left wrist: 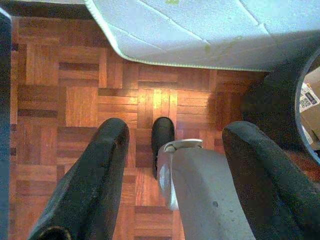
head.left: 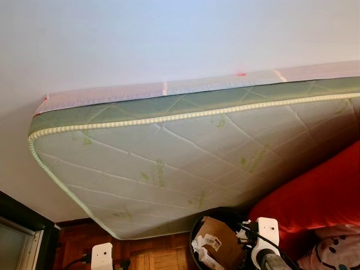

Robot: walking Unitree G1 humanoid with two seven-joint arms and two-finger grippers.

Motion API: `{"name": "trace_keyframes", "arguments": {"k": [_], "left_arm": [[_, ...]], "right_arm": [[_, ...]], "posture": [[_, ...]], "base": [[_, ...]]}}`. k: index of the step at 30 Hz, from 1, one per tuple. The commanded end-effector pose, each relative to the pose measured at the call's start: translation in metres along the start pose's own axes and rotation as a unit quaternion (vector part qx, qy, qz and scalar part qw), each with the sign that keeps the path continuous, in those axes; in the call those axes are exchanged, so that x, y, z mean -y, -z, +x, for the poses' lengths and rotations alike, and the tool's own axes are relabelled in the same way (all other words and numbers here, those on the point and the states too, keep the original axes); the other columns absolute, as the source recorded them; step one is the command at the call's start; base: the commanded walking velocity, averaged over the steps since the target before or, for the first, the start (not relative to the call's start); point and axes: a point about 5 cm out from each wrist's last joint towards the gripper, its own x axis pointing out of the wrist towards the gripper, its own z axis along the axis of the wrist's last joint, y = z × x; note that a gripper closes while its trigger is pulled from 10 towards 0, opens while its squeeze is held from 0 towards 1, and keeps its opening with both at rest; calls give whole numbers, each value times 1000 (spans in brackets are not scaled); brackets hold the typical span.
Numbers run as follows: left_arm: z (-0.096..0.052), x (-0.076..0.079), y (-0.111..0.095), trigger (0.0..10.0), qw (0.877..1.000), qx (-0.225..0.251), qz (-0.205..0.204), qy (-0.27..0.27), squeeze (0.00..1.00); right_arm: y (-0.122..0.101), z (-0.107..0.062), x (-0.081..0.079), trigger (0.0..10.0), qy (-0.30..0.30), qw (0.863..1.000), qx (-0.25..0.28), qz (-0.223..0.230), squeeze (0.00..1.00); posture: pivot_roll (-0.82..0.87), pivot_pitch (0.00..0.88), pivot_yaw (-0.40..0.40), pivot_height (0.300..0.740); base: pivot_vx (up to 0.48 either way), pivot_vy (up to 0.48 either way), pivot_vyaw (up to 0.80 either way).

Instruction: Clean up the room

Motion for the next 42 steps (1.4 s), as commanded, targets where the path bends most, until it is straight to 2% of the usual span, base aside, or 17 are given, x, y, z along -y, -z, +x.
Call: {"name": "trace_keyframes", "arguments": {"k": [1, 5, 13, 17, 23, 29, 30, 31, 32, 42], "left_arm": [[-4, -6, 12, 10000, 1000, -26, -2, -6, 0], [-4, -6, 12, 10000, 1000, -26, -2, -6, 0], [-4, -6, 11, 10000, 1000, -20, -4, -5, 0], [-4, -6, 11, 10000, 1000, -18, -4, -4, 0], [-4, -6, 11, 10000, 1000, -19, -3, -4, 0], [-4, -5, 11, 10000, 1000, -19, -2, -3, 0], [-4, -5, 11, 10000, 1000, -18, -2, -2, 0], [-4, -4, 11, 10000, 1000, -17, -1, -2, 0], [-4, -3, 11, 10000, 1000, -16, -1, -2, 0], [-3, -2, 9, 10000, 1000, -11, -2, 1, 0]], "right_arm": [[-17, 5, 2, 10000, 7, 1000, 23, -1, 0], [-47, 13, -1, 10000, 8, 998, 55, -12, 0], [-71, 17, 5, 10000, 34, 996, 79, -17, 0], [-70, 16, 12, 10000, 62, 995, 74, -28, 0], [-61, 13, 24, 10000, 90, 994, 62, -14, 0], [-54, 13, 17, 10000, 81, 995, 56, -4, 0], [-54, 13, 16, 10000, 77, 996, 54, -2, 612], [-53, 13, 13, 10000, 71, 996, 53, -2, 871], [-52, 13, 12, 10000, 70, 996, 51, -4, 984], [-50, 13, 12, 10000, 74, 996, 41, -16, 1000]], "posture": [[141, 122, -26, 740], [141, 122, -26, 740], [151, 128, -28, 740], [151, 130, -27, 740], [150, 135, -25, 740], [152, 136, -23, 740], [153, 135, -23, 740], [154, 134, -24, 740], [154, 134, -24, 740], [154, 132, -26, 740]], "base": [[0, 0, 0], [0, 0, 0], [0, 0, 0], [0, 0, 0], [0, 0, 0], [0, 0, 0], [0, 0, 0], [0, 0, 0], [0, 0, 0], [0, 0, 0]]}}
